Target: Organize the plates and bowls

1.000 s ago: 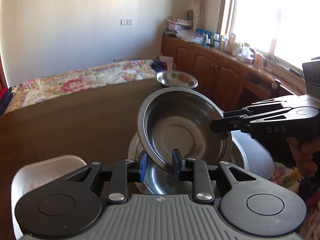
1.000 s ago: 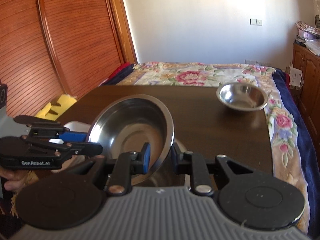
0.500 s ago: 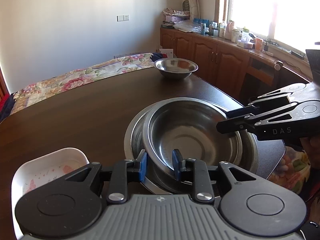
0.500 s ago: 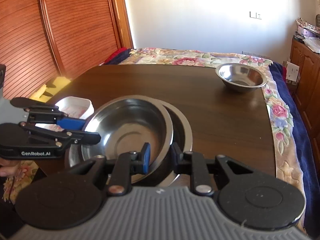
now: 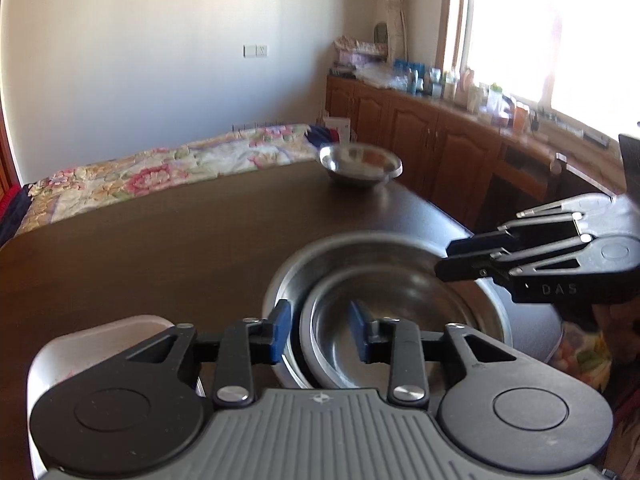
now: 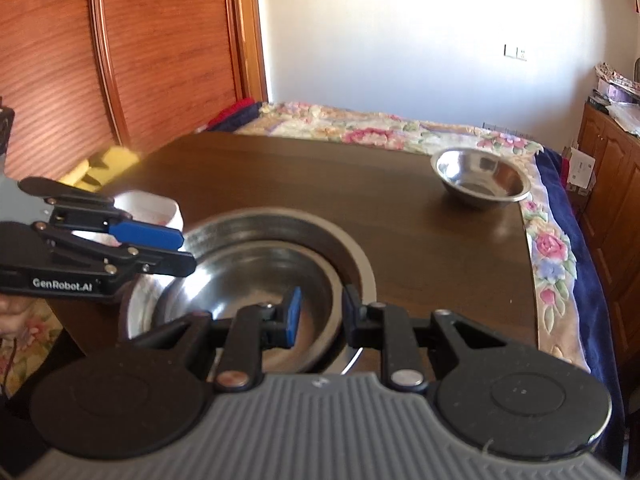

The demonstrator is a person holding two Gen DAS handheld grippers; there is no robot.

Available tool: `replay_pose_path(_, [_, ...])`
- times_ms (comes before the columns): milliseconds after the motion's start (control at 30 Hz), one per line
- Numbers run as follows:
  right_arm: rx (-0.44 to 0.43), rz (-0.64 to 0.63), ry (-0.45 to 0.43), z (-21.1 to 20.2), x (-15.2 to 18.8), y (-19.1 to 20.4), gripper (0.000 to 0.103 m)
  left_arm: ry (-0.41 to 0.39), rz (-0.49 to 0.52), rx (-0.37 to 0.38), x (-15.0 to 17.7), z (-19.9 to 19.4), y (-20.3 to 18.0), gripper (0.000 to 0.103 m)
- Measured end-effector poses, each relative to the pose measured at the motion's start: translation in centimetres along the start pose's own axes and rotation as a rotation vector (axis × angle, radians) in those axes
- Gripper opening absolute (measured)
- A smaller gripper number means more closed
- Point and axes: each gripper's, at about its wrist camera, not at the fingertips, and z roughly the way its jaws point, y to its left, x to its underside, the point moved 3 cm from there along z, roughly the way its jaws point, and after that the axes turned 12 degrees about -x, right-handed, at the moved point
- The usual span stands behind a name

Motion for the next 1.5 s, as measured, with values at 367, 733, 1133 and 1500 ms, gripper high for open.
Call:
replay_pose_path(367, [0.098,-0.006,-0.157,-1.7,-4.5,-5.3,0.049,-0.116,-0.011,-0.002,-7.9,3.6,-0.4,0.067])
replay_pose_path(733, [0.169,0.044,-0.182,1.2,-6.4,-12.8,0.059,-0.082,-0.01,0.007,-12.8,10.6,0.1,0.068])
replay_pose_path(1133, [0.192,0.143,-0.191,3.2,-5.9,-18.2,0.067,-0.028,0.013,0.019,-14.5,17.3,0.5,0.068])
replay_pose_path(1500, [0.172,0.19,-0.188,4.5,-5.6,-20.1,0.067,0.003,0.027,0.06,-14.8,21.6,-1.2,0.064])
